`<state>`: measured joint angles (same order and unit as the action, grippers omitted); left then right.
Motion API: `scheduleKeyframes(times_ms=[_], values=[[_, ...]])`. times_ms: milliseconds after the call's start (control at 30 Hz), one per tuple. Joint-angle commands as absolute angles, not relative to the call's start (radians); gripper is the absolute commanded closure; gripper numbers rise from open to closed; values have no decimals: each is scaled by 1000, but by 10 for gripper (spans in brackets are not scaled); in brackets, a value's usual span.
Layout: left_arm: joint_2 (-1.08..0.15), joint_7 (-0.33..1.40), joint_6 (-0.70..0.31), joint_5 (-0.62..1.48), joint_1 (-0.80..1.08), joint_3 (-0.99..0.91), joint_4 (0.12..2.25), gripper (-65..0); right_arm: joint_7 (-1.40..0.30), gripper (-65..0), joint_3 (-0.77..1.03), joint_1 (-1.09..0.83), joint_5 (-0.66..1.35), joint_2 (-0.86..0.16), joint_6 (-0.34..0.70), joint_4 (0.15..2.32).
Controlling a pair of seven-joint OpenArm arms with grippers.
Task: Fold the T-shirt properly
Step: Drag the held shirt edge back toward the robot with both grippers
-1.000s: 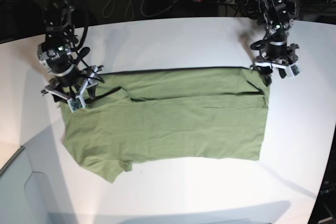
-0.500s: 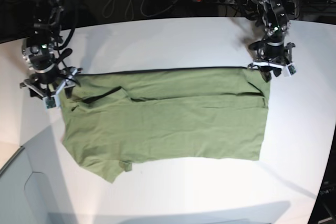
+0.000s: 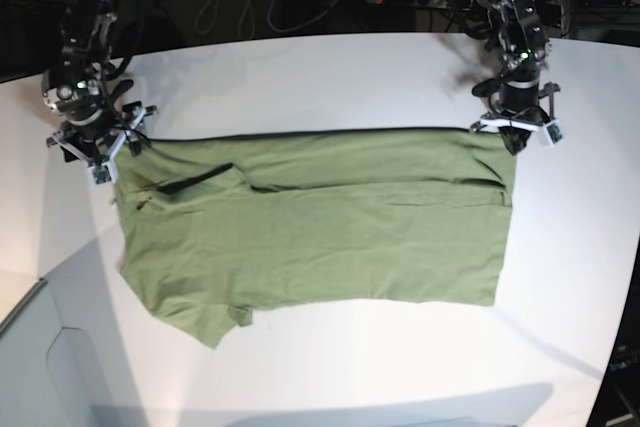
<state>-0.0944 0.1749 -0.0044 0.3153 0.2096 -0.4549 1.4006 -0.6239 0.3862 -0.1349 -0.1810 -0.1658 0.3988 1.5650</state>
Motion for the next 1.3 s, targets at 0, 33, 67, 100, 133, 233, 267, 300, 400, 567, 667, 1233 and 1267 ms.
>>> scheduleKeyframes(times_ms=[0, 33, 67, 100, 133, 233, 267, 300, 400, 567, 667, 1233, 1267], values=[[-101, 193, -1, 312, 211, -456, 1403, 0, -601, -396, 401, -116, -176, -177, 414, 1575], [-101, 193, -1, 312, 213, -458, 1403, 0, -601, -396, 415, -113, -176, -177, 414, 1566], [-101, 193, -1, 312, 213, -458, 1403, 0, -601, -396, 423, -111, -176, -177, 414, 1557], [-101, 193, -1, 312, 214, -458, 1403, 0, -601, -395, 426, -111, -176, -177, 414, 1547], [-101, 193, -1, 312, 214, -458, 1403, 0, -601, -390, 426, -111, -176, -177, 414, 1538], [-101, 193, -1, 312, 214, -458, 1403, 0, -601, -333, 427, -111, -174, -199, 414, 1495], [-101, 193, -1, 312, 216, -458, 1403, 0, -601, -314, 427, -111, -174, -199, 414, 1477], [-101, 193, -1, 312, 216, -460, 1403, 0, -601, -297, 427, -113, -174, -199, 414, 1466], [-101, 193, -1, 312, 217, -461, 1403, 0, -601, -248, 427, -119, -174, -203, 415, 1451], [-99, 193, -1, 312, 229, -460, 1403, 0, -604, -85, 423, -134, -177, -216, 486, 1452], [-99, 193, 1, 312, 234, -460, 1405, 0, -610, 0, 427, -134, -177, -217, 506, 1458], [-105, 194, 7, 306, 254, -466, 1581, 0, -740, 0, 423, -93, -179, -237, 509, 1779], [-105, 194, 7, 303, 243, -466, 1581, 0, -757, 0, 423, -73, -179, -237, 509, 1778]])
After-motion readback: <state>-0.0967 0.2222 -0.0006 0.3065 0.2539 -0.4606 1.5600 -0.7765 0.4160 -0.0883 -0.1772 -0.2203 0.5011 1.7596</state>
